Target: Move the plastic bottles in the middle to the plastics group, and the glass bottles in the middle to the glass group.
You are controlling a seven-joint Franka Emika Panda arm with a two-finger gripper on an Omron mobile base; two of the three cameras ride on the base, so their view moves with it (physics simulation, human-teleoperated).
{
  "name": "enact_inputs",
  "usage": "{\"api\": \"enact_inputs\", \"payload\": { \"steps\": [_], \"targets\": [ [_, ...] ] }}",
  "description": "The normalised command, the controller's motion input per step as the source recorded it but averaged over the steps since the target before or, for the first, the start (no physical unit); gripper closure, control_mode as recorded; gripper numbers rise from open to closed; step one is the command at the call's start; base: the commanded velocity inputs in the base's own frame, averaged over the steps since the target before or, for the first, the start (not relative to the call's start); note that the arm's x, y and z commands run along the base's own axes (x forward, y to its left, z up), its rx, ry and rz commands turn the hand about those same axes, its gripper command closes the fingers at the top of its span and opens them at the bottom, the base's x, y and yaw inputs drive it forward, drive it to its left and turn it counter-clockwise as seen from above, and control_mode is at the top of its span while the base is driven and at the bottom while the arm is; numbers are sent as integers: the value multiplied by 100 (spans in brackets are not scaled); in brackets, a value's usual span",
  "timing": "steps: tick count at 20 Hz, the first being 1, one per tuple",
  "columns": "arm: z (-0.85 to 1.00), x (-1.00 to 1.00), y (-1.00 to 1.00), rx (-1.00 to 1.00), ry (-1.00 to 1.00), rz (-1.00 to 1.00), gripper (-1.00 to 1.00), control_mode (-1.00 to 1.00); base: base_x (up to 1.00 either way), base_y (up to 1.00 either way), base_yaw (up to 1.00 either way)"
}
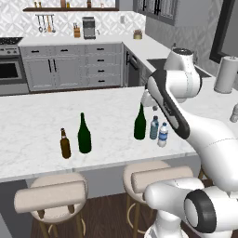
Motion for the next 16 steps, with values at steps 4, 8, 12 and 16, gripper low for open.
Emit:
{"api": "enact_inputs", "payload": {
  "steps": [4,8,12,16],
  "targets": [
    [-3,-11,-9,0,0,0,-100,-100,0,0,0],
    [-25,-17,-48,0,0,0,-100,-100,0,0,0],
    [-38,-1,-61,0,0,0,-100,-100,0,0,0],
    [-46,14,-55,0,0,0,-100,-100,0,0,0]
  ]
}}
